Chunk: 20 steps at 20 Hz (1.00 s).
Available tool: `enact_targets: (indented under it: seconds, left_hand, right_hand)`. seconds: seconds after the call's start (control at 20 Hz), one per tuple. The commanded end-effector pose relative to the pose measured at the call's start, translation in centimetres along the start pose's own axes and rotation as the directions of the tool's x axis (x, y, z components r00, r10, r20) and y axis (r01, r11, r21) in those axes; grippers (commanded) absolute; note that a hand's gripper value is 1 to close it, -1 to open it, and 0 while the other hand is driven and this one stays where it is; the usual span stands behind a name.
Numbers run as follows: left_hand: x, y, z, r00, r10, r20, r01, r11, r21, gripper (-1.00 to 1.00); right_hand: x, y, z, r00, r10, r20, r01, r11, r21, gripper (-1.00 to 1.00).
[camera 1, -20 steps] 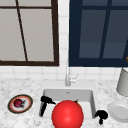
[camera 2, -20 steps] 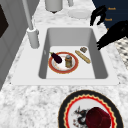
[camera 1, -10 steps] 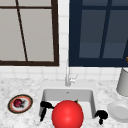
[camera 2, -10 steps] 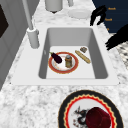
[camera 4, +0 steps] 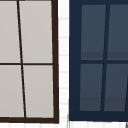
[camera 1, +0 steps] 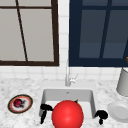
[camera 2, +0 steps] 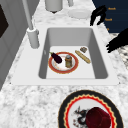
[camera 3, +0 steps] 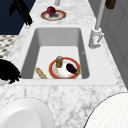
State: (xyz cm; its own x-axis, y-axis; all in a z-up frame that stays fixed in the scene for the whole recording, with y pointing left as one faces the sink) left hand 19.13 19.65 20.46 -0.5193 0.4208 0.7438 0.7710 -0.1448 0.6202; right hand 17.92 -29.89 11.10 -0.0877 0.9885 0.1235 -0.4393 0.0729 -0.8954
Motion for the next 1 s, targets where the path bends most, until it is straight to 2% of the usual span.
enact_targets:
  seconds: [0.0, 0.1, 0.35, 0.4, 0.45, 0.5, 0.55, 0.65, 0.7, 0.75, 0.9, 0.95]
  left_hand:
    - [-0.5, -1.7, 0.0, 0.9978, -0.02, -0.063, 0.025, 0.9968, 0.076, -1.0]
    - [-0.6, -2.0, 0.1, 0.9973, -0.027, -0.069, 0.033, 0.9958, 0.086, -1.0]
    - [-0.4, -2.2, 0.6, 0.9986, -0.012, -0.052, 0.015, 0.9979, 0.063, -1.0]
    - [-0.5, -2.1, 0.2, 1.0, 0.0, -0.004, 0.0, 1.0, 0.001, -1.0]
    - [-0.5, -2.2, 0.3, 1.0, 0.001, -0.004, -0.001, 1.0, 0.0, 0.0]
    - [-0.5, -2.1, 0.4, 1.0, -0.003, 0.002, 0.003, 0.9999, -0.012, 0.0]
    - [-0.5, -2.1, 0.4, 1.0, -0.008, 0.002, 0.008, 0.9999, -0.013, 0.0]
    - [-0.5, -2.1, 0.4, 0.9999, -0.016, -0.002, 0.016, 0.9998, -0.007, 0.0]
    - [-0.5, -2.1, 0.4, 0.9998, -0.02, -0.003, 0.02, 0.9998, -0.006, 0.0]
    - [-0.5, -2.2, 0.4, 0.9997, -0.023, -0.004, 0.023, 0.9997, -0.004, 0.0]
    - [-0.6, -2.2, 0.3, 0.9995, -0.031, -0.007, 0.031, 0.9995, -0.001, 0.0]
    - [-0.6, -2.2, 0.3, 0.9994, -0.033, -0.008, 0.033, 0.9995, 0.0, 0.0]
  right_hand:
    - [0.0, 0.0, 0.0, 1.0, 0.0, 0.0, 0.0, 1.0, 0.0, 0.0]
    - [0.0, 0.0, 0.0, 1.0, 0.0, 0.0, 0.0, 1.0, 0.0, 0.0]
    - [0.0, 0.0, 0.0, 1.0, 0.0, 0.0, 0.0, 1.0, 0.0, 0.0]
    - [0.0, 0.0, 0.0, 1.0, 0.0, 0.0, 0.0, 1.0, 0.0, 0.0]
    - [0.1, 0.0, 0.0, 1.0, 0.0, 0.0, 0.0, 1.0, 0.0, -1.0]
    - [0.6, 0.0, -0.2, 1.0, 0.011, -0.008, -0.011, 1.0, 0.002, -1.0]
    - [0.9, -0.1, -0.5, 0.999, 0.038, -0.009, -0.038, 0.999, 0.004, -1.0]
    - [0.9, -0.2, -0.1, 0.999, 0.05, 0.007, -0.05, 0.999, 0.011, -1.0]
    - [1.4, 0.0, -0.3, 1.0, 0.018, -0.011, -0.018, 1.0, 0.013, -1.0]
    - [0.5, -0.1, -0.1, 1.0, 0.011, -0.008, -0.011, 1.0, 0.013, -1.0]
    - [1.4, 0.1, -0.7, 1.0, 0.024, 0.018, -0.025, 1.0, 0.019, -1.0]
    - [1.9, 0.1, -0.9, 0.999, 0.025, 0.019, -0.026, 0.999, 0.043, -1.0]
